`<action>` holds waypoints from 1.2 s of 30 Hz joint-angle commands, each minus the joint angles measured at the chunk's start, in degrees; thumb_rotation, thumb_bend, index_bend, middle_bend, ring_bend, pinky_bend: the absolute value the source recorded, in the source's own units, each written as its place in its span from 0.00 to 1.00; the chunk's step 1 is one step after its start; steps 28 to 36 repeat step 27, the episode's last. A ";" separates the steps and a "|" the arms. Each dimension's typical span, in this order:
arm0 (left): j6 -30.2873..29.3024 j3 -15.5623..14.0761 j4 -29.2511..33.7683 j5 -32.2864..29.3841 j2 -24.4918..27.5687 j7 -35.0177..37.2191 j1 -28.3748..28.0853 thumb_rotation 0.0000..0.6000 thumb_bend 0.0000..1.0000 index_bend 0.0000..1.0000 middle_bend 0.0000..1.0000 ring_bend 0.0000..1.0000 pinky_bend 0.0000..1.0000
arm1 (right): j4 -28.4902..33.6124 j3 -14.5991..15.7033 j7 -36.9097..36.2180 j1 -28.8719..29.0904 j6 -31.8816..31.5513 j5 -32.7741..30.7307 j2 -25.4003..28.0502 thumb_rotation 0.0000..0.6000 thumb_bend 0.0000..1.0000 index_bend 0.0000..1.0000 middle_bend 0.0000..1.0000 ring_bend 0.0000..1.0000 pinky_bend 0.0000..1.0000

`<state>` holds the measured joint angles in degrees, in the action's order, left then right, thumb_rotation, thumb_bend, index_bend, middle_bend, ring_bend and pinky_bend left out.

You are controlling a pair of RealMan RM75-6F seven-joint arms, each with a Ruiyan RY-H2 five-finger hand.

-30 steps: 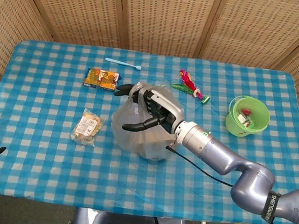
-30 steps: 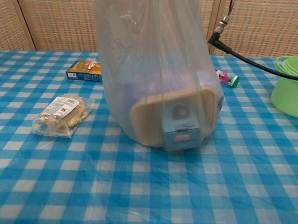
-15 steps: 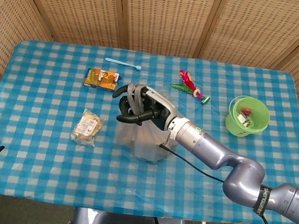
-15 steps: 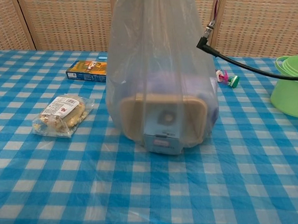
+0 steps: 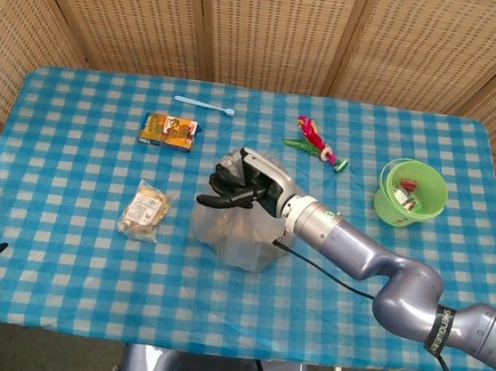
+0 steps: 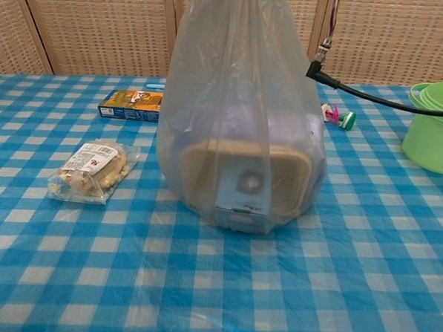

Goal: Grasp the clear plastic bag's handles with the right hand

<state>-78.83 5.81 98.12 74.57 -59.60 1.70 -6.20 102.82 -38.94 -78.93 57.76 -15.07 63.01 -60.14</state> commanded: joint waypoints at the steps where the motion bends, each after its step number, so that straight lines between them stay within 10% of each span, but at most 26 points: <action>1: -0.03 0.00 0.02 0.04 0.04 0.07 0.00 1.00 0.00 0.00 0.00 0.00 0.00 | 0.03 1.00 3.72 0.22 -2.12 -3.48 0.12 1.00 0.67 1.00 0.91 0.87 1.00; 27: 1.45 0.14 -0.23 -0.53 0.84 2.14 -0.54 1.00 0.00 0.00 0.00 0.00 0.00 | 5.37 1.56 26.03 12.27 -12.99 -38.08 16.56 1.00 0.78 1.00 0.88 0.86 1.00; 36: 1.45 0.14 -0.23 -0.53 0.84 2.14 -0.54 1.00 0.00 0.00 0.00 0.00 0.00 | 5.37 1.56 26.03 12.27 -12.99 -38.08 16.56 1.00 0.78 1.00 0.88 0.86 1.00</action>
